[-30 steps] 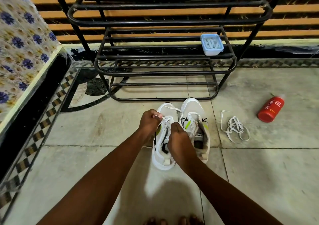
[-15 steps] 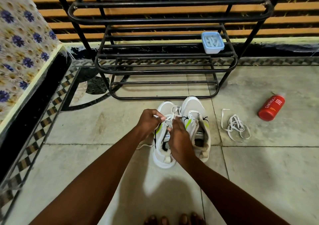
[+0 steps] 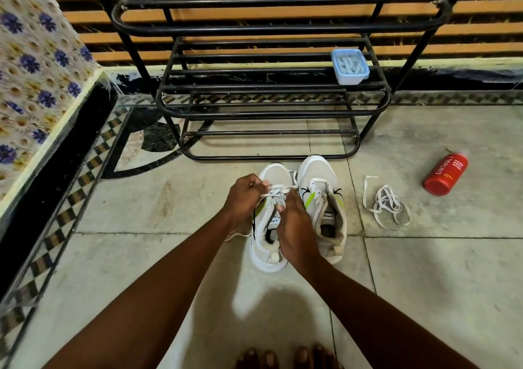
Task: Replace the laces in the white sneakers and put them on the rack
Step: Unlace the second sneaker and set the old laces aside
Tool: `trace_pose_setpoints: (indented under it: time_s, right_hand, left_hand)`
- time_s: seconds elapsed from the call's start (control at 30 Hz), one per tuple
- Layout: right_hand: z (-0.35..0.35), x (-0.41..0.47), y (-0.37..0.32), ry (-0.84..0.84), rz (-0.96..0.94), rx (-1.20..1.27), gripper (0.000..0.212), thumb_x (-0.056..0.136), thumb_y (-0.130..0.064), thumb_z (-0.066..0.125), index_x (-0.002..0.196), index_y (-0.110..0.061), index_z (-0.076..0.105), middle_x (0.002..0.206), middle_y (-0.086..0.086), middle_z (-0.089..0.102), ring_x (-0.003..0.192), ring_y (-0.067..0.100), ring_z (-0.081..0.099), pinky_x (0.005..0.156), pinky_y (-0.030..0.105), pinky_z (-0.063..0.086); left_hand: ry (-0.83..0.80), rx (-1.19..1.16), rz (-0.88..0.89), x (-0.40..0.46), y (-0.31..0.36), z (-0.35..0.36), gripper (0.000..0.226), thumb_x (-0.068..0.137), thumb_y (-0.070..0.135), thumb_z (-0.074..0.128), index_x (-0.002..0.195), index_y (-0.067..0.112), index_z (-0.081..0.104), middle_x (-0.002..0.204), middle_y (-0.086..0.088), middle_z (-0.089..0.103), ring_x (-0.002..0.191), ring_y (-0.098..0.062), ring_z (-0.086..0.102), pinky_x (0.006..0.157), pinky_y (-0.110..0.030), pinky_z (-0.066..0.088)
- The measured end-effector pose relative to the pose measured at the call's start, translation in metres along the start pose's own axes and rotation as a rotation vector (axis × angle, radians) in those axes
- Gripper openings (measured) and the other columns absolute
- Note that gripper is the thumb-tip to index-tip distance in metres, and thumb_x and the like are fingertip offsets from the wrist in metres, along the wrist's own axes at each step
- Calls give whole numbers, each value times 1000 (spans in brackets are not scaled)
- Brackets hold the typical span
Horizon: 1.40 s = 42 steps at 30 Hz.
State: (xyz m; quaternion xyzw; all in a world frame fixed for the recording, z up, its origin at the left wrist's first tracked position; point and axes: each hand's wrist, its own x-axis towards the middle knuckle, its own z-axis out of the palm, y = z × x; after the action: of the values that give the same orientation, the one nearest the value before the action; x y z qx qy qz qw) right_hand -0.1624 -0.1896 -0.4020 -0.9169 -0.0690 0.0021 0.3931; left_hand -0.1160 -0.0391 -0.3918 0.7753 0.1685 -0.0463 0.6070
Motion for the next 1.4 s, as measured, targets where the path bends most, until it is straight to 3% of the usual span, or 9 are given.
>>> trace_pose_setpoints:
  time_s: [0.2, 0.33, 0.43, 0.63, 0.8, 0.9, 1.13, 1.3, 1.4]
  right_hand:
    - [2, 0, 3, -6, -11, -38, 62, 91, 7, 54, 150, 9, 35, 158, 27, 32, 151, 37, 27, 124, 34, 18]
    - [2, -1, 2, -2, -4, -75, 61, 93, 6, 52, 151, 10, 33, 158, 27, 32, 151, 36, 28, 124, 30, 15]
    - [0, -2, -3, 10, 6, -86, 64, 90, 9, 47, 152, 8, 31, 159, 24, 33, 150, 34, 29, 122, 27, 14]
    - [5, -2, -7, 32, 14, -142, 63, 84, 14, 48, 146, 10, 40, 149, 30, 45, 143, 41, 40, 120, 41, 33]
    - [1, -2, -10, 27, 63, -154, 59, 83, 13, 45, 142, 11, 43, 147, 30, 46, 138, 40, 46, 115, 39, 38]
    - [1, -1, -15, 23, 63, -154, 59, 81, 14, 42, 140, 12, 43, 146, 31, 46, 140, 40, 44, 117, 38, 36]
    - [0, -2, -7, -67, 65, -107, 32, 90, 5, 49, 121, 8, 55, 127, 26, 52, 117, 43, 52, 96, 48, 47]
    - [-3, -5, -13, -64, 67, -98, 30, 88, 7, 50, 118, 9, 54, 123, 27, 50, 111, 42, 53, 91, 47, 48]
    - [-4, -2, -19, -15, 102, -202, 44, 84, 8, 47, 128, 11, 51, 129, 28, 56, 117, 42, 59, 97, 41, 50]
  left_hand:
    - [-120, 434, 176, 3, 12, -5, 21, 82, 27, 87, 75, 19, 69, 99, -9, 68, 92, -20, 64, 85, -36, 54]
    - [13, 1009, 400, -4, 27, 0, 14, 94, 36, 72, 99, 23, 69, 125, -7, 41, 115, -27, 39, 90, -42, 47]
    - [187, 1116, 530, -6, 31, 5, 20, 96, 29, 61, 114, 22, 61, 131, -2, 46, 121, -26, 41, 103, -50, 35]
    - [346, 852, 496, -4, 38, 0, 15, 94, 11, 48, 97, 25, 53, 102, 6, 60, 103, -19, 55, 95, -46, 39]
    - [590, -86, 216, 12, 52, -16, 22, 103, 2, 42, 89, 19, 45, 74, -2, 68, 67, -22, 72, 65, -31, 57]
    - [563, -408, 63, 28, 48, -24, 25, 110, 15, 40, 87, 23, 40, 70, -2, 55, 47, -15, 55, 48, -32, 48]
    - [-134, 982, 737, 1, 30, -23, 6, 95, 29, 69, 99, 27, 72, 91, 11, 68, 89, -16, 62, 67, -31, 49]
    - [-97, 1064, 778, 12, 33, -23, 16, 86, 11, 74, 93, 24, 80, 90, 5, 68, 88, -23, 54, 69, -31, 38]
    - [192, 936, 774, 6, 42, -25, 22, 88, 19, 56, 91, 22, 78, 92, 1, 64, 93, -26, 53, 71, -35, 37]
